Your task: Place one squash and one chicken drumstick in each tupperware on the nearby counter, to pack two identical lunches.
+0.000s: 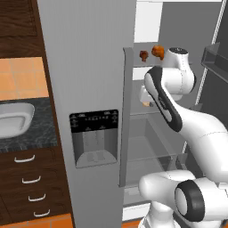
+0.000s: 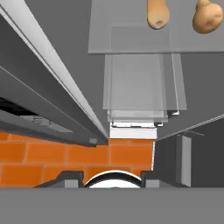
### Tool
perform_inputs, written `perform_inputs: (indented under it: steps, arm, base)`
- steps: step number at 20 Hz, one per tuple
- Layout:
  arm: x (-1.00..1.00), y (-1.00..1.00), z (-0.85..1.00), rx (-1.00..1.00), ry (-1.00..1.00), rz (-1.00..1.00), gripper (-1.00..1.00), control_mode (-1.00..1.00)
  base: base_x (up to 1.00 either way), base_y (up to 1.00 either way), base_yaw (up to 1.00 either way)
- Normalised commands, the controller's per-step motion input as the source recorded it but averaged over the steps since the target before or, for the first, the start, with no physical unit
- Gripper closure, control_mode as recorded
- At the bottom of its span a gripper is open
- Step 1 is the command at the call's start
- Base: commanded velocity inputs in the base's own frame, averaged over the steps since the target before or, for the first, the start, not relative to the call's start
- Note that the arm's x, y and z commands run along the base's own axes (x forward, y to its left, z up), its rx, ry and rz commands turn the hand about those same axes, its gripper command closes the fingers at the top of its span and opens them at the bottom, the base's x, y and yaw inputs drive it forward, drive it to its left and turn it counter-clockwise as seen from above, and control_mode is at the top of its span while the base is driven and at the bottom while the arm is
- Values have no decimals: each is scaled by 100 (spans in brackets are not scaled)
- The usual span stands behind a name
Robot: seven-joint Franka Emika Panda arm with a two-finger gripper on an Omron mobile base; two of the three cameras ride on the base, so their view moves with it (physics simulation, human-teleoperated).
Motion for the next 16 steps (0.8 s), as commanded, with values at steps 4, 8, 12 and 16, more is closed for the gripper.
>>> perform_inputs:
  steps: [4, 8, 12, 16]
  arm:
    - [-8, -59, -20, -4, -25, 0, -100, -100]
    - [-1, -75, -10, 0, -29, 0, -100, -100]
    - [27, -14, -2, -1, -5, 0, -100, -100]
    - [50, 0, -28, -1, 0, 0, -100, -100]
  base:
    - [0, 0, 0]
    - [0, 0, 0]
    - [0, 0, 0]
    - [0, 0, 0]
